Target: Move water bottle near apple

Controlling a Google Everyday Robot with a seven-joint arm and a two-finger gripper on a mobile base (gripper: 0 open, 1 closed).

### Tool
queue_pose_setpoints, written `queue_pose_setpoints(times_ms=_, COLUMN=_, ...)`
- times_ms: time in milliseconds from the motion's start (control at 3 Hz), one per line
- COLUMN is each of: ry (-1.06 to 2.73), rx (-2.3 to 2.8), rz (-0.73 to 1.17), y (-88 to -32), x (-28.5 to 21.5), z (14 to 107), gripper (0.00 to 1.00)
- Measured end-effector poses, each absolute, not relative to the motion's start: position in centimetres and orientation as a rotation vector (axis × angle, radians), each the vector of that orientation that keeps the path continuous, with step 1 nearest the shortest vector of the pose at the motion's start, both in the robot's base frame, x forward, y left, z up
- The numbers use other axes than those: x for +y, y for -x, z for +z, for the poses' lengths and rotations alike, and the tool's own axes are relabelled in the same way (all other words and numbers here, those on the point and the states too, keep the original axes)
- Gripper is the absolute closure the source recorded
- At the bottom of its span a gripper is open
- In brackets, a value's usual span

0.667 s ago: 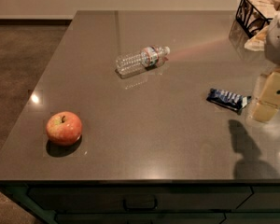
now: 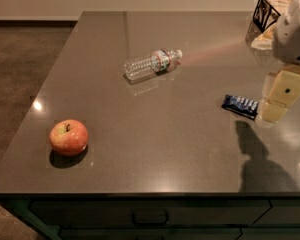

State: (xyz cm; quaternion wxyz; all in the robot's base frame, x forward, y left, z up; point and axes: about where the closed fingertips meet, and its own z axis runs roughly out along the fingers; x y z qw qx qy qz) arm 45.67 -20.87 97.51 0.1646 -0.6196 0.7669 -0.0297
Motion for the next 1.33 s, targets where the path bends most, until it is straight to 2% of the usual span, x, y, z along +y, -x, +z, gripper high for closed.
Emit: queue_pose_setpoints(times_ms=1333, ry=2.053, rx=1.879, rz=-0.062, y=-62.8, x=-12.6, z=92.7, gripper=0.00)
